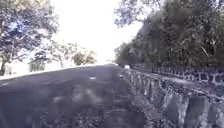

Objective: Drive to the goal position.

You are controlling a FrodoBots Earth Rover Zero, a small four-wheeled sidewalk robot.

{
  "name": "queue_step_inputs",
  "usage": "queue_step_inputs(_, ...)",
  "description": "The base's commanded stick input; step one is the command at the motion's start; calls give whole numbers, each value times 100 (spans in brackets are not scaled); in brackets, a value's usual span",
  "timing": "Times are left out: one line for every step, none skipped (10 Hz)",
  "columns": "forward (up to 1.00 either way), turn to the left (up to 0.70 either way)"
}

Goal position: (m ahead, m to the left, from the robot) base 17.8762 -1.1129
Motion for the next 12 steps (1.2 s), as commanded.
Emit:
queue_step_inputs(100, 3)
queue_step_inputs(100, 15)
queue_step_inputs(100, 27)
queue_step_inputs(100, 17)
queue_step_inputs(100, 7)
queue_step_inputs(100, 0)
queue_step_inputs(100, 0)
queue_step_inputs(100, 0)
queue_step_inputs(100, 0)
queue_step_inputs(100, 0)
queue_step_inputs(100, 6)
queue_step_inputs(100, 18)
